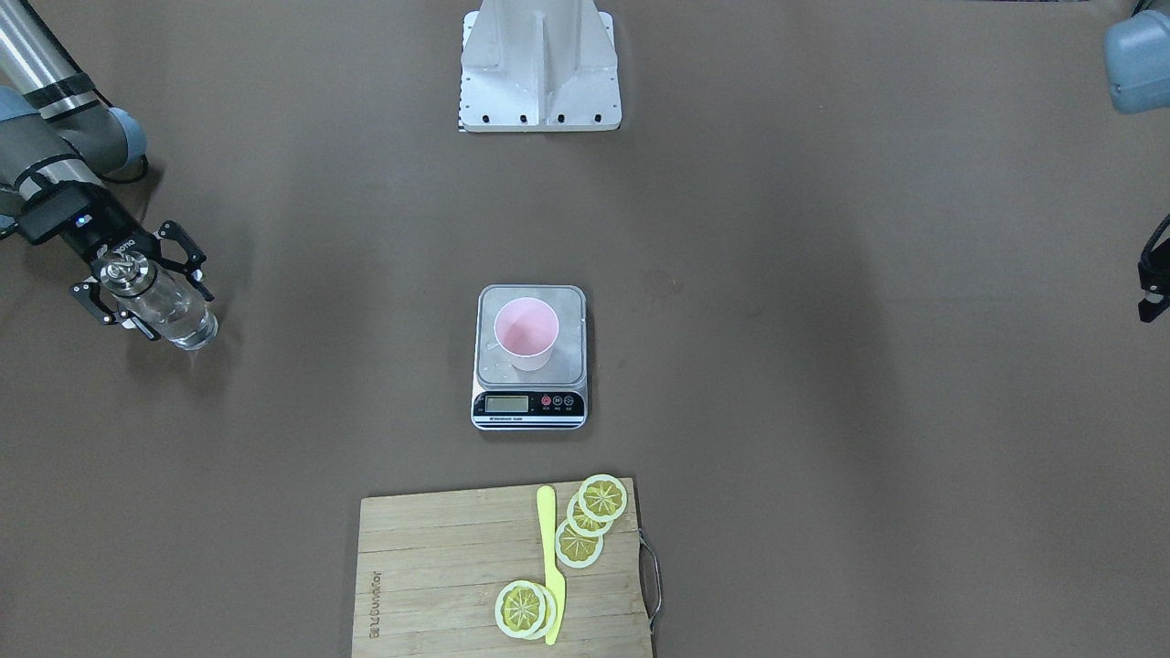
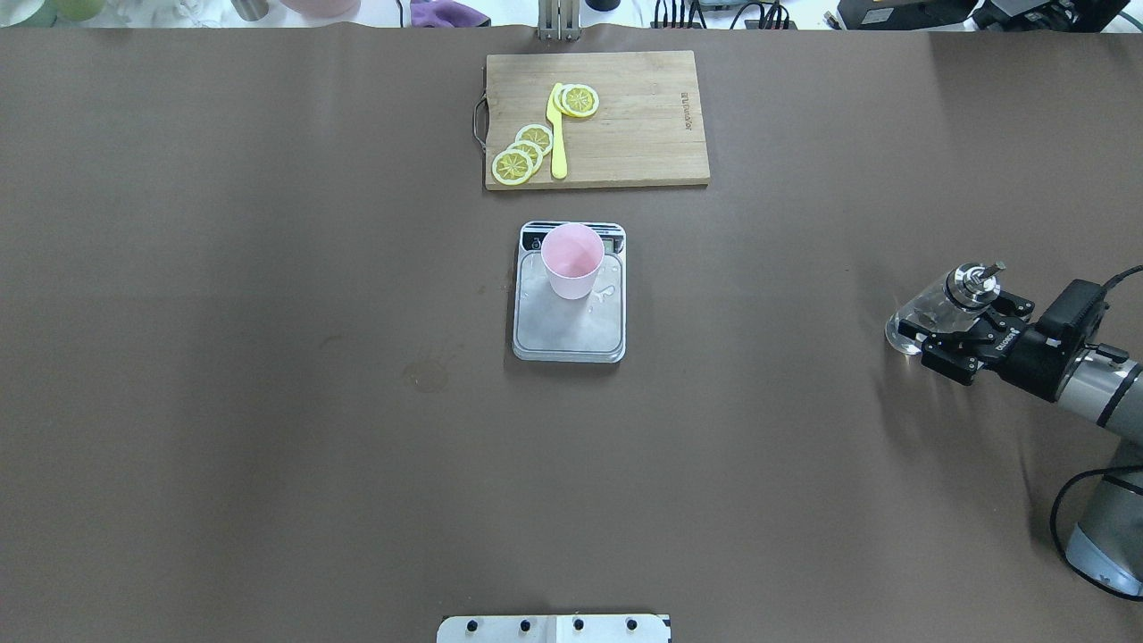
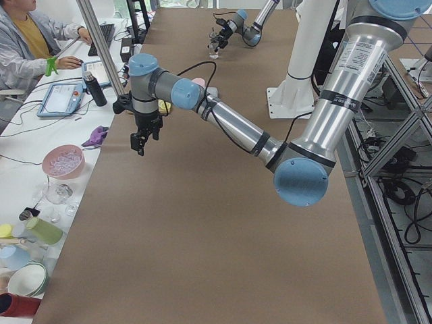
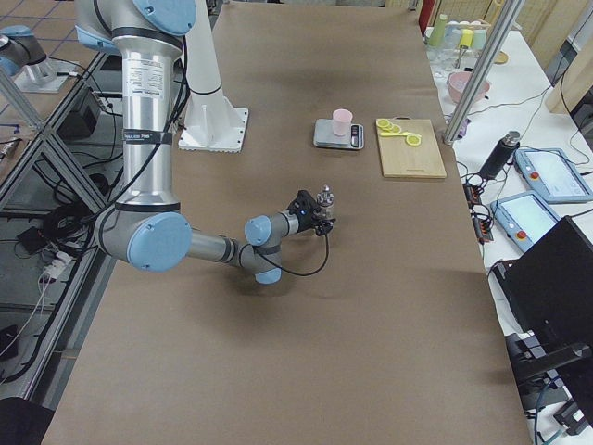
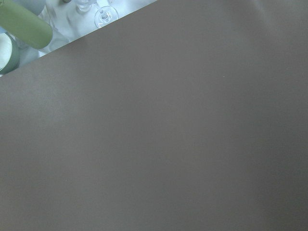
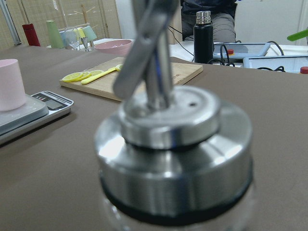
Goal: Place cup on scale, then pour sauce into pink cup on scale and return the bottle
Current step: 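Lift the bottle with the right gripper and carry it over the cup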
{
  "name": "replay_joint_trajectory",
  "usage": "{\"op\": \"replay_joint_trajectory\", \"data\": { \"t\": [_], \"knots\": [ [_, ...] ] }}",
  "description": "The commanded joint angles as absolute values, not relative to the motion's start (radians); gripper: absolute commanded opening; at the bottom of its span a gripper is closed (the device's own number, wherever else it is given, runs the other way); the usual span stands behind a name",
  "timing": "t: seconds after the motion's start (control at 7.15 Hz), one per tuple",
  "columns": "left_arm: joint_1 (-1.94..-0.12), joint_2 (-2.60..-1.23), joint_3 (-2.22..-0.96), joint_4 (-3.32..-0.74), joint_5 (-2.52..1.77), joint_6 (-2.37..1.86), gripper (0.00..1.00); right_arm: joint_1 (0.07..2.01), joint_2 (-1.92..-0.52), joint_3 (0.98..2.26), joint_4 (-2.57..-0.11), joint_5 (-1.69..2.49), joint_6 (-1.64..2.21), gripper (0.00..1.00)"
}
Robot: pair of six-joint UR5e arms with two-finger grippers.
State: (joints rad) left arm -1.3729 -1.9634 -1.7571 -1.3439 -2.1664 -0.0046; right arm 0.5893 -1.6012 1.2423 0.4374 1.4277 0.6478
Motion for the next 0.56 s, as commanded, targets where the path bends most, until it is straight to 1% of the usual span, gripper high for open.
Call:
{"op": "replay_joint_trajectory", "data": {
  "t": [0.0, 0.14, 0.28, 0.42],
  "knots": [
    [-1.373, -1.968, -1.756, -1.341, -2.166, -0.005, 0.97, 0.580, -1.591, 1.239, 0.440, 1.419, 0.646, 0.53],
    [-1.371, -1.970, -1.756, -1.339, -2.166, -0.005, 0.97, 0.578, -1.577, 1.241, 0.440, 1.420, 0.644, 0.07],
    [-1.373, -1.970, -1.756, -1.339, -2.166, -0.005, 0.97, 0.578, -1.550, 1.246, 0.437, 1.422, 0.637, 0.00],
    [-1.373, -1.968, -1.756, -1.339, -2.166, -0.005, 0.97, 0.578, -1.537, 1.267, 0.424, 1.422, 0.640, 0.00]
  ]
}}
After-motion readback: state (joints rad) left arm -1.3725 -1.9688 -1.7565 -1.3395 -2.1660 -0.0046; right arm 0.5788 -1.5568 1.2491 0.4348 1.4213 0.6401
